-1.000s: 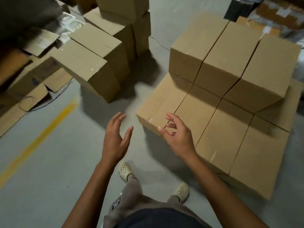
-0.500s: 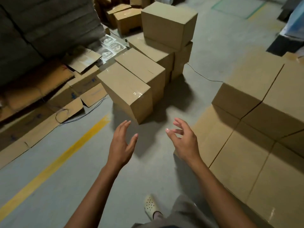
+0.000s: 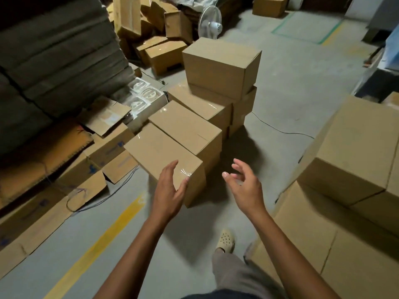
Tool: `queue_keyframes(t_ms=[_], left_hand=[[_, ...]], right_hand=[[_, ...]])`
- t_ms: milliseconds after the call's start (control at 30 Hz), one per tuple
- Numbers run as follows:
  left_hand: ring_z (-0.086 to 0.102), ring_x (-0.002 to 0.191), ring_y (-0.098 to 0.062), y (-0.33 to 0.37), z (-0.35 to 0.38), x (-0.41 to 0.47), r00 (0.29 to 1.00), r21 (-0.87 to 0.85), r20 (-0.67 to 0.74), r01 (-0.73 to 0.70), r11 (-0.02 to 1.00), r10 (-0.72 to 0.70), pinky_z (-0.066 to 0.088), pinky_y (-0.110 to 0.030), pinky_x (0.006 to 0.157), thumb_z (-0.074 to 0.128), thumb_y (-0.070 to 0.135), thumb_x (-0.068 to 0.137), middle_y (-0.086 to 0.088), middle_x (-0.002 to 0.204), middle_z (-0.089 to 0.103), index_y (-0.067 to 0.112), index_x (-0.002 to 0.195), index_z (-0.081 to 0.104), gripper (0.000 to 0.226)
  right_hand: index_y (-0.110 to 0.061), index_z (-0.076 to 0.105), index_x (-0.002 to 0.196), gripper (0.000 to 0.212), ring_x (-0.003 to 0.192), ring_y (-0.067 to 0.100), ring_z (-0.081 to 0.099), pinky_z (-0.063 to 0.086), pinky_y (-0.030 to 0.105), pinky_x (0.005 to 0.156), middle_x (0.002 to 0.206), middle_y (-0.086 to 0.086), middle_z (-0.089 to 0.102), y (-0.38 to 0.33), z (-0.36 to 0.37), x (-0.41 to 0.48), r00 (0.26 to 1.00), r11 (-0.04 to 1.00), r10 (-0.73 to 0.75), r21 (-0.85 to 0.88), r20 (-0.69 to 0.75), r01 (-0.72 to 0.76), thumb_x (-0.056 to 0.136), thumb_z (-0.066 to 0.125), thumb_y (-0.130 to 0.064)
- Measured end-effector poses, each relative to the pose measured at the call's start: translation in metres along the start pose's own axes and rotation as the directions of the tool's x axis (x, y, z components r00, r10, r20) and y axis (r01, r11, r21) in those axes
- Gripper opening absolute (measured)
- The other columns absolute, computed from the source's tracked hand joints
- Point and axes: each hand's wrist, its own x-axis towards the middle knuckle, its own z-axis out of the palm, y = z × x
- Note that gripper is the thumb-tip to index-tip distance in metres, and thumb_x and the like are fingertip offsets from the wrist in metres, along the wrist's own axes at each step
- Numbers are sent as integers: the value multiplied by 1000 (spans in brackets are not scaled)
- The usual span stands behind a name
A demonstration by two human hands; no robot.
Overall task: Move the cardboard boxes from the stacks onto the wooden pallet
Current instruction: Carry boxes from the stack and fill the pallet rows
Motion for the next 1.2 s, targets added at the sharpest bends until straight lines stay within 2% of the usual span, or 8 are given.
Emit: queue_keyframes(t_ms=[67, 400, 633, 833, 967, 1067, 1133, 1200], left_hand=[[46, 135, -23, 9, 6, 44, 1000, -9, 12, 3, 1000, -2, 39, -39, 112, 61, 31, 99, -8, 150, 46, 14, 149, 41, 57], [41, 139, -24, 44, 56, 241, 998, -6, 44, -35, 999, 35, 33, -34, 110, 57, 37, 100, -7, 155, 42, 17, 152, 37, 60], [41, 139, -25, 48, 119, 389, 997, -49, 69, -43, 998, 47, 33, -34, 109, 57, 38, 100, -8, 153, 43, 16, 152, 37, 60], [42, 139, -24, 68, 152, 514, 994, -100, 91, -47, 994, 56, 34, -33, 108, 57, 36, 100, -9, 152, 45, 14, 150, 39, 58], [40, 140, -23, 82, 171, 585, 990, -71, 119, -64, 995, 72, 30, -27, 107, 57, 34, 100, -9, 152, 44, 12, 151, 38, 58], [38, 141, -23, 90, 187, 631, 990, -60, 119, -67, 996, 73, 33, -34, 112, 55, 36, 101, -9, 154, 41, 13, 153, 35, 60], [38, 141, -24, 97, 202, 662, 992, -54, 115, -46, 997, 52, 38, -43, 114, 53, 37, 101, -10, 154, 40, 13, 153, 34, 61], [37, 142, -24, 104, 219, 690, 995, -65, 103, -10, 998, 17, 35, -44, 116, 54, 35, 102, -11, 154, 40, 10, 153, 33, 61]], right_hand=[[-22, 52, 143, 53, 110, 6, 62, 47, 3, 72, 136, -4, 60, -11, -2, 43, 1000, 1000, 7, 3, -13, -7, 94, 70, -31], [-24, 48, 146, 56, 111, 5, 59, 46, 7, 73, 138, -7, 57, -46, -22, 224, 996, 995, 5, -95, -84, -13, 95, 68, -35], [-25, 48, 146, 57, 111, 7, 57, 56, 33, 93, 141, -4, 56, -38, -29, 370, 989, 981, 16, -189, -144, -44, 94, 68, -39], [-26, 47, 145, 55, 115, 10, 57, 58, 35, 92, 141, -3, 56, -54, -42, 497, 981, 981, 52, -174, -188, -85, 95, 66, -39], [-24, 48, 144, 53, 113, 10, 56, 50, 23, 81, 140, -1, 56, -68, -57, 576, 975, 983, 65, -153, -214, -99, 96, 65, -38], [-23, 47, 145, 54, 110, 8, 54, 45, 19, 77, 139, 0, 56, -75, -70, 635, 975, 983, 68, -150, -213, -101, 97, 65, -38], [-23, 48, 145, 53, 108, 9, 54, 45, 22, 80, 138, 0, 57, -76, -82, 677, 973, 983, 78, -148, -215, -112, 97, 65, -38], [-23, 48, 144, 53, 107, 9, 54, 45, 26, 82, 138, 0, 57, -74, -93, 720, 977, 981, 83, -154, -197, -115, 97, 65, -38]])
